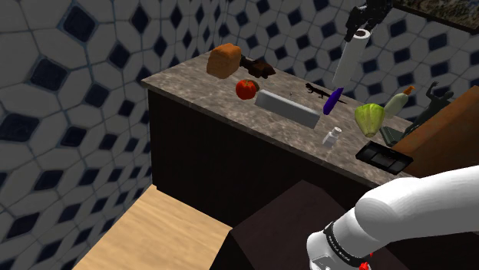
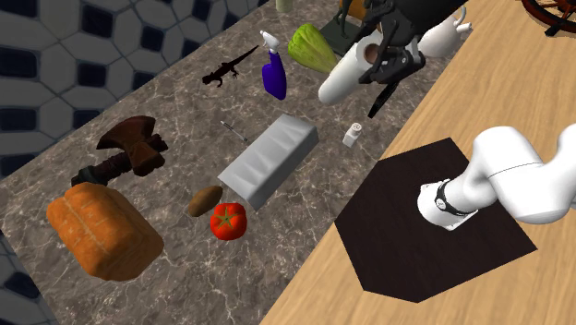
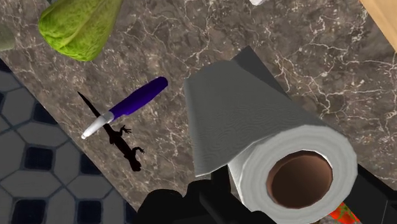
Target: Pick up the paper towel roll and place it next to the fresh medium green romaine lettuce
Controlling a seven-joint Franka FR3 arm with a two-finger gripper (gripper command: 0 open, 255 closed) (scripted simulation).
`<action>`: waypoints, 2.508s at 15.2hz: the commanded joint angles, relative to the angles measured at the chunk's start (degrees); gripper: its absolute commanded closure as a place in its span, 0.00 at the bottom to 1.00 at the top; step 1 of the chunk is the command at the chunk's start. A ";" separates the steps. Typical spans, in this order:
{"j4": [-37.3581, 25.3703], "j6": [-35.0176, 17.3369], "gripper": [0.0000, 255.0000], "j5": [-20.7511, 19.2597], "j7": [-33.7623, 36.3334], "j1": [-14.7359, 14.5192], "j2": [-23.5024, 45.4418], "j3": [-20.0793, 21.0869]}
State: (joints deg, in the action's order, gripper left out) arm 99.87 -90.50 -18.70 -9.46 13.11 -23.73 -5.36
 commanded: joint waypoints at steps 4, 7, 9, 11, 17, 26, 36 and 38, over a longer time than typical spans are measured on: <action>2.98 -1.74 1.00 -0.89 -6.50 1.71 -3.36 -5.18; 3.46 -2.63 1.00 -1.42 -10.49 2.62 -4.29 -8.49; 3.45 -3.21 1.00 -1.72 -13.21 3.21 -4.61 -10.74; 3.18 -3.79 1.00 -1.96 -15.95 3.73 -4.69 -13.08; 0.78 -5.53 1.00 -1.97 -24.54 4.92 -3.40 -20.62; -7.52 -7.84 1.00 2.01 -39.06 4.86 3.52 -34.75; -3.87 -13.77 1.00 3.44 -43.50 5.25 4.81 -40.14; -1.70 -15.27 1.00 2.84 -43.04 5.56 4.05 -39.88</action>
State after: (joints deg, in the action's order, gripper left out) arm 97.06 -104.90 -15.61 -52.59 18.52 -19.36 -45.22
